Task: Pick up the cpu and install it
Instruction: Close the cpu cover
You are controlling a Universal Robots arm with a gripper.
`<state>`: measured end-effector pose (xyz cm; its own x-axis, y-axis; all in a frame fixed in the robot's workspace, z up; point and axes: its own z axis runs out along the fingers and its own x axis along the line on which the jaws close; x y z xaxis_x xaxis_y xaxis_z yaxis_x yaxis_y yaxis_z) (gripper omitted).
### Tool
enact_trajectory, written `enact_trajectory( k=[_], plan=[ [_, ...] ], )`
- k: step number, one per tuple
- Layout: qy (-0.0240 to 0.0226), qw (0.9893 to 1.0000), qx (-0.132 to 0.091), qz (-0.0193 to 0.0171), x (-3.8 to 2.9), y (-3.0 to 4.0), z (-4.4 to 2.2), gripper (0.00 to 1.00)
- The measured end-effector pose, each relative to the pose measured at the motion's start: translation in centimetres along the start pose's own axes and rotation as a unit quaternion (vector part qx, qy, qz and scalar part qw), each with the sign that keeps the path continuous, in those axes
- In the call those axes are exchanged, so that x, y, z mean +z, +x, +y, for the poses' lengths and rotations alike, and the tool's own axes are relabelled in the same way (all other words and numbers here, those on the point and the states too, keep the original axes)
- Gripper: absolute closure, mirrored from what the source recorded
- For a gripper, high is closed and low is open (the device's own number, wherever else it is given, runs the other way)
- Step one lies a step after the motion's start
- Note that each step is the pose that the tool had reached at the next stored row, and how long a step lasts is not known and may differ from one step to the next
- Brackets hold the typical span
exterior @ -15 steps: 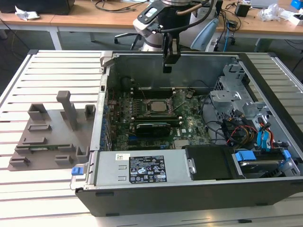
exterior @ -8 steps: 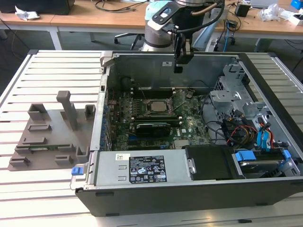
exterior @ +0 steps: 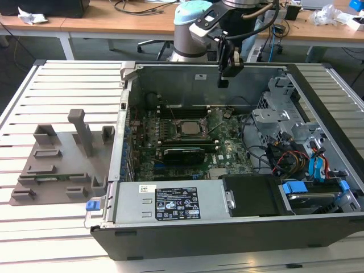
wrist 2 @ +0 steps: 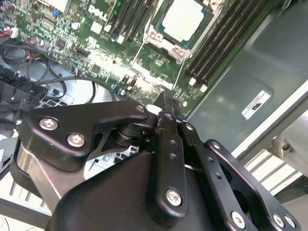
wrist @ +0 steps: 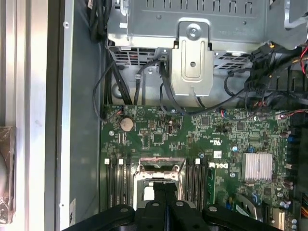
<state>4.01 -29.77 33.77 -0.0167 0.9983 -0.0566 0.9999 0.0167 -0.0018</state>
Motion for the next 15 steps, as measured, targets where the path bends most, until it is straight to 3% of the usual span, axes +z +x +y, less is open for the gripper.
enact_trajectory(
  k=[9, 12, 15],
  plan=[
    [0.0001, 1.0000, 0.000, 0.0000, 0.01, -0.04, 2.15, 0.89],
    [0.0001, 1.0000, 0.000, 0.0000, 0.02, -0.04, 2.67, 0.89],
    [0.0002, 1.0000, 0.000, 0.0000, 0.01, -0.05, 2.76, 0.89]
  ],
)
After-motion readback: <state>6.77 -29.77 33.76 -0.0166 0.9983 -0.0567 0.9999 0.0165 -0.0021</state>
